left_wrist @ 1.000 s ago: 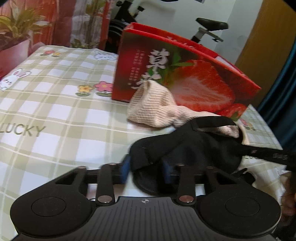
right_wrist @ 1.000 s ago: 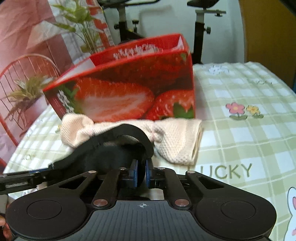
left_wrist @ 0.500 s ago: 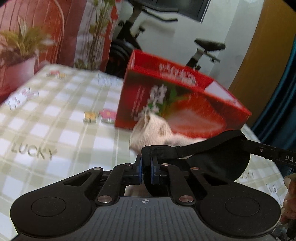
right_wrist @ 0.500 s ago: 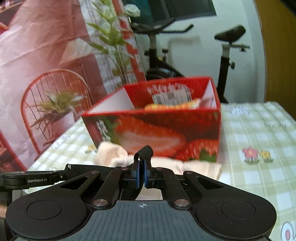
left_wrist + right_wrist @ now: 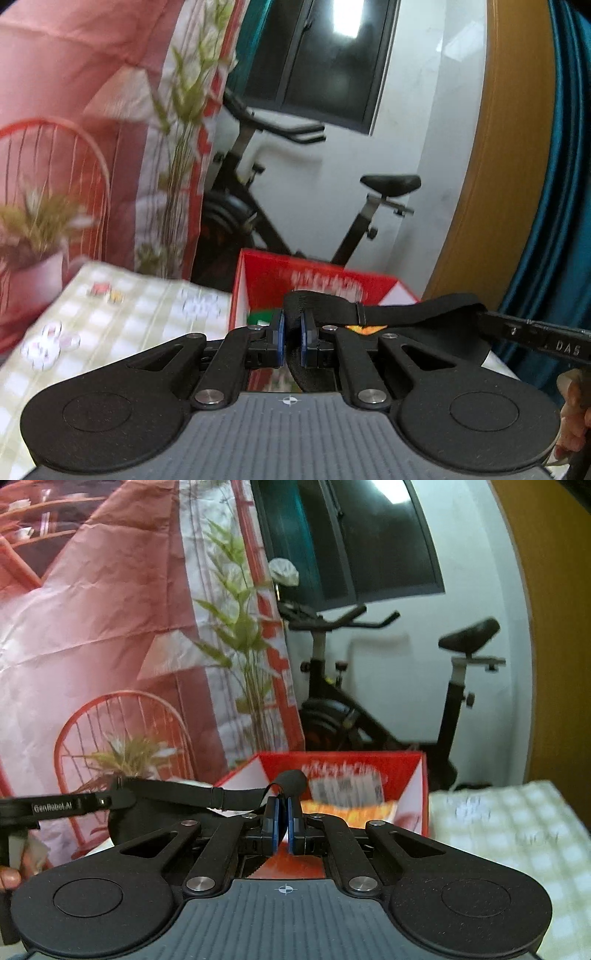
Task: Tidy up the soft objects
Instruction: 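Lift the black strap with both grippers and carry it over the box, then open both grippers to drop the black strap into the box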
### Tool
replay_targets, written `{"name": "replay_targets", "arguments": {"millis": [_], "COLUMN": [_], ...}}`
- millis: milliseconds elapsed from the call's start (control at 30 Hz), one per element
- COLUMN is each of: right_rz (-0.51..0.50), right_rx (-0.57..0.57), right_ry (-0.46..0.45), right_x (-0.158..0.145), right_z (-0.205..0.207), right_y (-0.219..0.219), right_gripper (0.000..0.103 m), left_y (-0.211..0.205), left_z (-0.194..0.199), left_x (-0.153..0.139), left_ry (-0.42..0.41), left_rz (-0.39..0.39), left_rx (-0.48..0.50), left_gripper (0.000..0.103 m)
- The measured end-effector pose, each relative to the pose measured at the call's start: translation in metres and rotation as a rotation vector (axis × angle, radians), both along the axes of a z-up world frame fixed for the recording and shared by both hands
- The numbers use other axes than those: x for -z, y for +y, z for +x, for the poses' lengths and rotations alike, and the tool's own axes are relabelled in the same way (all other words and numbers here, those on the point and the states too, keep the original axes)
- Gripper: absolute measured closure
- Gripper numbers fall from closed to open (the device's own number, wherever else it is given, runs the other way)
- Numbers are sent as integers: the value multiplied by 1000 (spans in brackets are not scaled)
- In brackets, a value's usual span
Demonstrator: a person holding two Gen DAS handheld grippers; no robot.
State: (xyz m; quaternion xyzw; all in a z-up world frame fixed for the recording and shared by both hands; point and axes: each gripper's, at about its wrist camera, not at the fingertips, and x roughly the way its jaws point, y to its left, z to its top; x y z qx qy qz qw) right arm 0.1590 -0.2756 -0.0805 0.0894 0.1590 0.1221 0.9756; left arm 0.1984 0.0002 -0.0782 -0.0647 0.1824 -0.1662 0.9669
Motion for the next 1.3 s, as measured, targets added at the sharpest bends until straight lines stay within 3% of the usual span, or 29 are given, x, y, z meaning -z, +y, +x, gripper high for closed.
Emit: {"name": "replay_targets", "arguments": {"millis": [167,333,567,800,1100,1133,1167,1200,1300], "right_rz": [-54,-120,-157,-167,-165,-171,-178,-186,-208], "right_rx": [23,63,92,62,65,76,85,89,98], "right_ry": [-49,-53,31,148,170,169,167,165,158], "right_x": [-14,-8,27,64,72,72,71,69,66], "right_z": [29,63,99,116,118,118,116,115,109], "right_y": [0,-1,-5,0,4,5,6,6,8], "right_gripper": [99,99,99,99,96,90,87,82,72], "left_y": [-21,-39,-55,-67,-66,-66,-64,-64,-60], "left_z": [31,68,111,126,136,136,136,135,129], "left_x": [-15,-15,9,40,52,52,51,50,45], "left_ry": [-41,-40,77,160,195,197,200,200,184], "left_rz": [26,70,98,168,209,214,216,215,205], "left_rx": [-10,-27,-21,34,35,33,35,36,32], "left_gripper": [94,94,94,94,91,89,78,59,23]}}
